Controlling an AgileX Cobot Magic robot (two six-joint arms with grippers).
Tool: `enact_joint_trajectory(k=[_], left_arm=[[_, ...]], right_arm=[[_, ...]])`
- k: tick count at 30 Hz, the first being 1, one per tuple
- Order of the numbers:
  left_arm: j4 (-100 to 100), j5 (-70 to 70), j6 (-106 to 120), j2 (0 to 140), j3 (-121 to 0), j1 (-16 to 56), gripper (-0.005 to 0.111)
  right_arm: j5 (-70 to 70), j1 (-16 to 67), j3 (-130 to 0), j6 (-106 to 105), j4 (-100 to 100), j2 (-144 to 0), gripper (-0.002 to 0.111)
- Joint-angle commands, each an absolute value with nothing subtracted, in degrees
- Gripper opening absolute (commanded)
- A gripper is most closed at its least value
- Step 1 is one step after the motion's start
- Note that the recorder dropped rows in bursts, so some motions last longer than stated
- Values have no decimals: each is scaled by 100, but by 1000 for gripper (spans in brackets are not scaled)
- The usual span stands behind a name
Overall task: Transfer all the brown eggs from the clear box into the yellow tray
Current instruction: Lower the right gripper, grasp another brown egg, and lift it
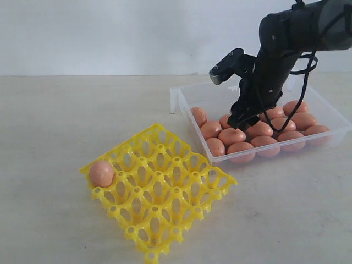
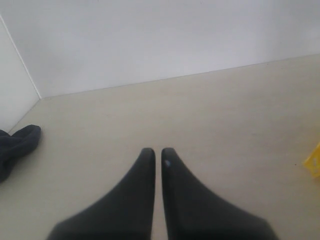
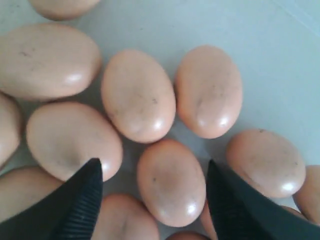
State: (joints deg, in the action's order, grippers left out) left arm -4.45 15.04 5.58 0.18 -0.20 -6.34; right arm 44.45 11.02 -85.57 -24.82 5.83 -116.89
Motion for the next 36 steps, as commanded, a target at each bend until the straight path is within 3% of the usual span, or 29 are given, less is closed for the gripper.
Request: enact_joint_trajectory(k=[1,10,23,27,36], left_arm=[[-434,1436,540,0,0,-607,4],[-434,1458,540,0,0,-607,4],[-434,1458,540,0,0,-607,4],[-434,1458,540,0,0,-607,4],[-434,1458,540,0,0,-607,4]], right_arm=[[4304,834,-8595,-2534,664,-11800,54],[4371,379,-8595,-2928,-549,-12058,51],[4240,390,-8595,-3016,-420,-12191,16],[4198,390,-8595,-2875,-420,-12180,0],[3989,401,-8595,-2357,-465,-11605,0]])
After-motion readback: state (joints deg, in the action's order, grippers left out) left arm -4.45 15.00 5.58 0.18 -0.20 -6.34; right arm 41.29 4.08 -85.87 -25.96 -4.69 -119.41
